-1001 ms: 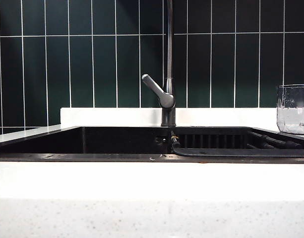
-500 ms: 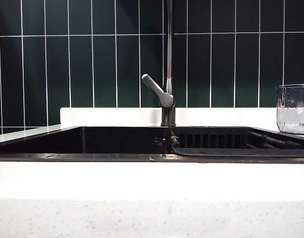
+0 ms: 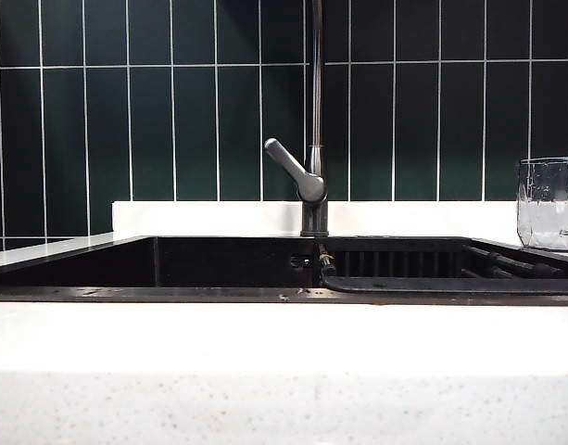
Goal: Pick up the mug next to the sink, go to the faucet to get some water, pour the water into the sink, and finally put the mug back to its place.
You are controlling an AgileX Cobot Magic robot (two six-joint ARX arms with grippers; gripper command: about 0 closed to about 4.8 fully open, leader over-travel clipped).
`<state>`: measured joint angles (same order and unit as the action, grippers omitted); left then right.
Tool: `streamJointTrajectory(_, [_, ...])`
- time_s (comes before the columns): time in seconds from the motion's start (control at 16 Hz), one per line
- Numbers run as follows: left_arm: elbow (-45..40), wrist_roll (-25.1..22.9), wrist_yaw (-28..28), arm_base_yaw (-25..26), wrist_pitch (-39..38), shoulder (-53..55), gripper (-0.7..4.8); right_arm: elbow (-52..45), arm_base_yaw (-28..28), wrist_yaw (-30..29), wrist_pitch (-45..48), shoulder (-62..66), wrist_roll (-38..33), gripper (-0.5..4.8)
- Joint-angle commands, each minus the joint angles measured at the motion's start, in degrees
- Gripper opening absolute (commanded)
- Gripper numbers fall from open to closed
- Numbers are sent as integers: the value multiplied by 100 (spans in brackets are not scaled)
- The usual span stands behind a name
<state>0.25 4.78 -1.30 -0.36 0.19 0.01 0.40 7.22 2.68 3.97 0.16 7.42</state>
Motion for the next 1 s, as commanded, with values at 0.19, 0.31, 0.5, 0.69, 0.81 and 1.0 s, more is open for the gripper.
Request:
streamJointTrajectory(0.19, [17,15,-2,2,70,2,-5,-35,-9,-1329,-614,-2,11,-5])
streamJointTrajectory(0.31, [17,15,-2,2,74,2,-5,-33,-9,-1298,-557,-2,11,-5])
streamJointTrajectory(0.5, [17,15,-2,2,291,2,-5,15,-2,-787,-94,-2,11,-5])
streamJointTrajectory(0.69, [17,15,0,2,487,2,-5,107,-2,-68,144,-2,11,-5])
streamJointTrajectory(0.81, [17,15,-2,2,501,2,-5,42,-11,-459,170,-2,11,-5])
streamJointTrajectory(1.0, [17,15,-9,0,511,2,-5,2,-221,-901,188,-2,9,-5])
